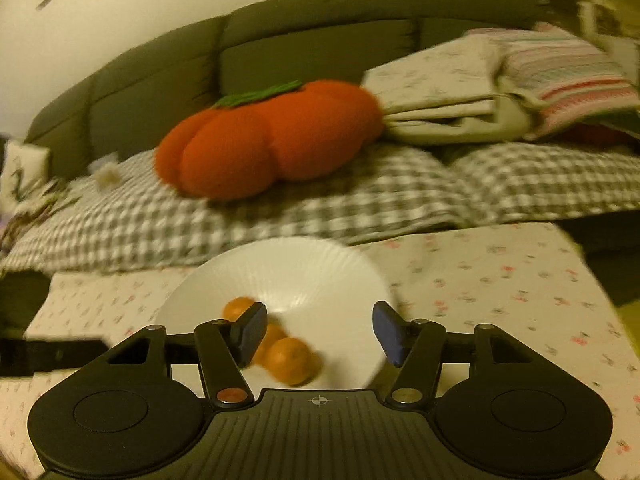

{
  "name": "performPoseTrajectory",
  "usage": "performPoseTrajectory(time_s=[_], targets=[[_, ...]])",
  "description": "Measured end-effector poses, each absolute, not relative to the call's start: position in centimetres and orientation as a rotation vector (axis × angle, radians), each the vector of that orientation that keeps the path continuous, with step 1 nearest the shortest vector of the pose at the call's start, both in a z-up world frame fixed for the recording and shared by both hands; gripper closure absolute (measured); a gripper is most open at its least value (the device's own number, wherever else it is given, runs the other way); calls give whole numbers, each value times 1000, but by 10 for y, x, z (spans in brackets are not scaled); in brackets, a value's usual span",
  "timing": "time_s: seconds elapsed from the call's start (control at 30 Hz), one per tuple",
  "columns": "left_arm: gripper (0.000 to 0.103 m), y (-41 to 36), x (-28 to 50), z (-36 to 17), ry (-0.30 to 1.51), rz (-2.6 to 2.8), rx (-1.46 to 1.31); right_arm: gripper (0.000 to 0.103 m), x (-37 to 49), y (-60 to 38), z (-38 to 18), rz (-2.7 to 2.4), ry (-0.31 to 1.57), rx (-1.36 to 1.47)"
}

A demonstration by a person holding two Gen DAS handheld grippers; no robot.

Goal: Organize fruits
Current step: 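Lower the orange into the plate and open the right tool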

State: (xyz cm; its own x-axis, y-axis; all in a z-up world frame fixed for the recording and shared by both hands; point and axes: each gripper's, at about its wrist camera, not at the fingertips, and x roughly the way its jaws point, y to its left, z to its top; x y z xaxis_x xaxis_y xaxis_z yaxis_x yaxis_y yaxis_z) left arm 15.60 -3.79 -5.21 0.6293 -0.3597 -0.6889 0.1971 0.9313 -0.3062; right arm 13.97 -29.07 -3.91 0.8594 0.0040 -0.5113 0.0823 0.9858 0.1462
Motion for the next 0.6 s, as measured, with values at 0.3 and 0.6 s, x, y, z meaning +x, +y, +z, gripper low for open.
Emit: performPoseTrajectory(time_s=[0.3,0.6], targets=[[44,-41,128,-53,870,-331,-136,44,102,-277,-39,34,567,108],[44,-32,95,-57,895,-313,-102,44,58,-245,-52,130,636,37]])
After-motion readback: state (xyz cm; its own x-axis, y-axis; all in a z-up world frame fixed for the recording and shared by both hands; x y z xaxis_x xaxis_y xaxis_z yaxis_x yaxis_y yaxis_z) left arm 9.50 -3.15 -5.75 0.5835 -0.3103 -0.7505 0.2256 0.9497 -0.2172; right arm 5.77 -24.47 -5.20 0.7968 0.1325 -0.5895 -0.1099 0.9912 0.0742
